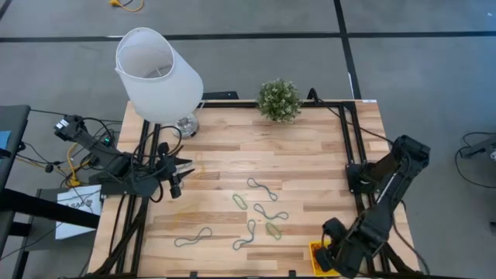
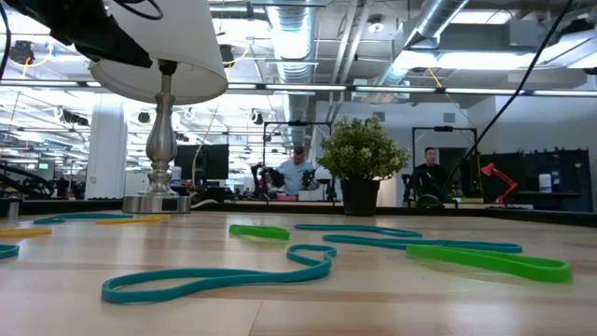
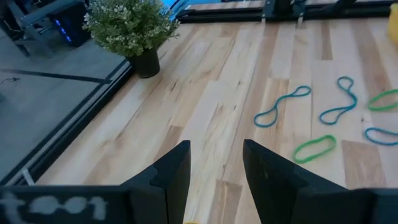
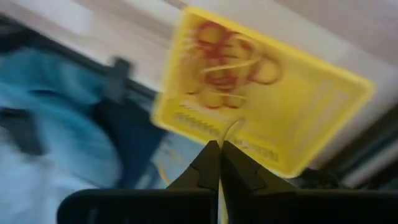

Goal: Pick and place rubber bands into bin
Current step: Put the yellow rubber band into the yellow basket

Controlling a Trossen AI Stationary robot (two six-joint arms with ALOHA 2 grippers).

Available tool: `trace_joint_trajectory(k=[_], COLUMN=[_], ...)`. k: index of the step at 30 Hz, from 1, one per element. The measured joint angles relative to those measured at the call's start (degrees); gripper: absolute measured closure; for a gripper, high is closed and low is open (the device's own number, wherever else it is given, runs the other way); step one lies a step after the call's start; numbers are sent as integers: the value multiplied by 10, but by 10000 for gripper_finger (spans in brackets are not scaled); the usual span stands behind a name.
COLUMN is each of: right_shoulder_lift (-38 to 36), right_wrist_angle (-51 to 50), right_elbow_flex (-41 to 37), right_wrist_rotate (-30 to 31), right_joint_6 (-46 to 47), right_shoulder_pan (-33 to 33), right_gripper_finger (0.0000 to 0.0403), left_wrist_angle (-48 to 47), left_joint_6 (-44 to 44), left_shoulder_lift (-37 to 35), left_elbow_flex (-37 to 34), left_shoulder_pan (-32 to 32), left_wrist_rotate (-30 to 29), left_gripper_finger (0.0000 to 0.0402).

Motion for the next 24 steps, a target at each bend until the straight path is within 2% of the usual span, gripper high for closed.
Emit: trace_joint_trajectory(k=[4,8,15,20,22,24], right_shoulder_lift=[26,55,86,94,94,90], right_wrist_angle=[-52,-68,-45,-41,-27,-9], right_elbow_flex=[0,0,0,0,0,0], right_wrist_rotate=[-50,-85,-94,-117,-107,-72], right_joint_6=[-4,-33,-119,-148,-173,-201], right_shoulder_pan=[-16,-28,-64,-82,-85,-87], right_gripper_finger=[393,366,316,284,275,270], left_wrist_angle=[22,23,49,75,87,96], left_joint_6=[5,7,48,81,97,110], left_shoulder_lift=[0,0,0,0,0,-2], left_elbow_flex=[0,0,0,0,0,0], left_shoulder_pan=[0,0,0,0,0,0], left_wrist_rotate=[7,23,24,24,24,21], left_gripper_finger=[264,264,264,264,264,264])
